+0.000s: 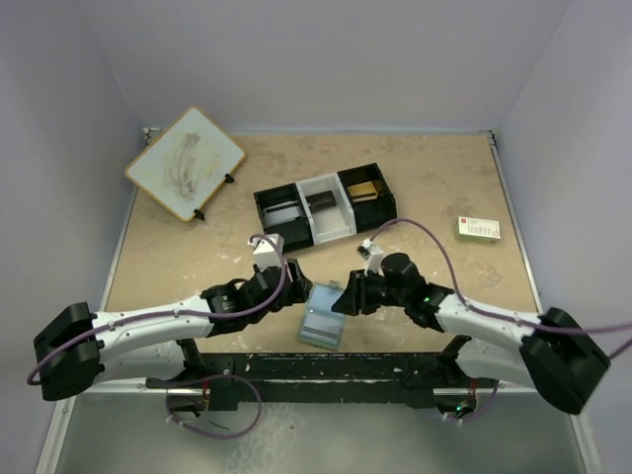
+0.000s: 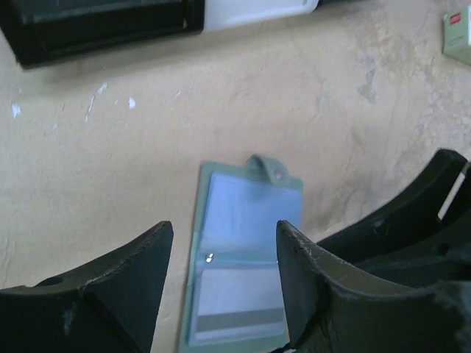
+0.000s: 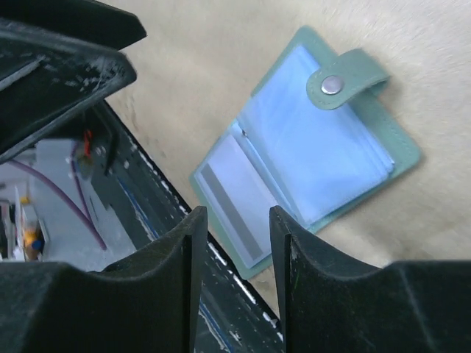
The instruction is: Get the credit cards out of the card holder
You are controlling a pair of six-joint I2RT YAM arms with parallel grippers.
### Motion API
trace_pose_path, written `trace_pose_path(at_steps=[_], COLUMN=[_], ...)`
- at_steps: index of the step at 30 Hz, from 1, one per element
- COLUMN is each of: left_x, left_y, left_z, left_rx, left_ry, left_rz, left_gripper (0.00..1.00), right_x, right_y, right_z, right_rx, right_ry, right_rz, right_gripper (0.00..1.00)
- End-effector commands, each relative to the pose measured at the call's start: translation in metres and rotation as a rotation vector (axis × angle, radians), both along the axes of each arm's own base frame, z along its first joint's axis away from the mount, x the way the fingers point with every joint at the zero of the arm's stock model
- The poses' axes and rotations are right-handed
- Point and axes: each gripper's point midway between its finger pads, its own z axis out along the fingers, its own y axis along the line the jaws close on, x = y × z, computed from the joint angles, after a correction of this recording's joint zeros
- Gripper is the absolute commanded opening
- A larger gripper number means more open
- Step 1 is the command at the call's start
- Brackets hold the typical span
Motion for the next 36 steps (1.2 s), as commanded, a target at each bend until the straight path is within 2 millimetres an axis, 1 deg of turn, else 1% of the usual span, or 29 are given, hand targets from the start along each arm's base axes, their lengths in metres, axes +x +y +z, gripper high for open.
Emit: trace_pose_path(at_steps=[1,2,5,10,12,13,14,18,21,24,27,31,34,36], left_x=[-0.034,-0.042,-0.068,-0.103,-0.112,-0.116,-0.118,-0.125,-0.126,-0.118,-0.109,-0.091,-0.081,-0.076], left_y=[0.008,0.006,-0.005,-0.022,-0.029,-0.031,-0.034,-0.038,-0.041,-0.048,-0.046,-0.030,-0.015,-0.006], left_z=[-0.028,-0.030,-0.025,-0.020,-0.019,-0.022,-0.023,-0.040,-0.051,-0.056,-0.066,-0.079,-0.082,-0.081], left_rx=[-0.052,-0.082,-0.163,-0.273,-0.312,-0.316,-0.326,-0.295,-0.283,-0.323,-0.306,-0.203,-0.126,-0.099], left_ry=[0.137,0.161,0.208,0.274,0.288,0.295,0.299,0.330,0.340,0.322,0.303,0.241,0.199,0.181], left_rz=[-0.063,-0.087,-0.164,-0.227,-0.240,-0.243,-0.244,-0.231,-0.208,-0.161,-0.105,-0.006,0.052,0.088], left_gripper=[0.56,0.56,0.56,0.57,0.57,0.57,0.57,0.57,0.57,0.55,0.51,0.45,0.41,0.39], right_x=[-0.007,-0.006,0.003,0.013,0.011,0.010,0.008,-0.002,-0.010,-0.017,-0.021,-0.028,-0.030,-0.031], right_y=[0.033,0.037,0.042,0.041,0.039,0.037,0.036,0.030,0.026,0.027,0.026,0.024,0.025,0.025], right_z=[0.000,-0.006,-0.018,-0.033,-0.044,-0.049,-0.052,-0.057,-0.057,-0.058,-0.062,-0.063,-0.060,-0.060], right_rx=[-0.004,-0.022,-0.073,-0.149,-0.182,-0.194,-0.196,-0.182,-0.160,-0.126,-0.120,-0.099,-0.076,-0.066], right_ry=[-0.032,-0.030,-0.036,-0.033,-0.002,0.012,0.022,0.052,0.074,0.094,0.118,0.144,0.155,0.174], right_rz=[0.220,0.233,0.243,0.240,0.243,0.243,0.244,0.235,0.229,0.238,0.233,0.238,0.234,0.210], right_gripper=[0.42,0.43,0.44,0.46,0.46,0.45,0.44,0.43,0.43,0.41,0.38,0.35,0.33,0.32])
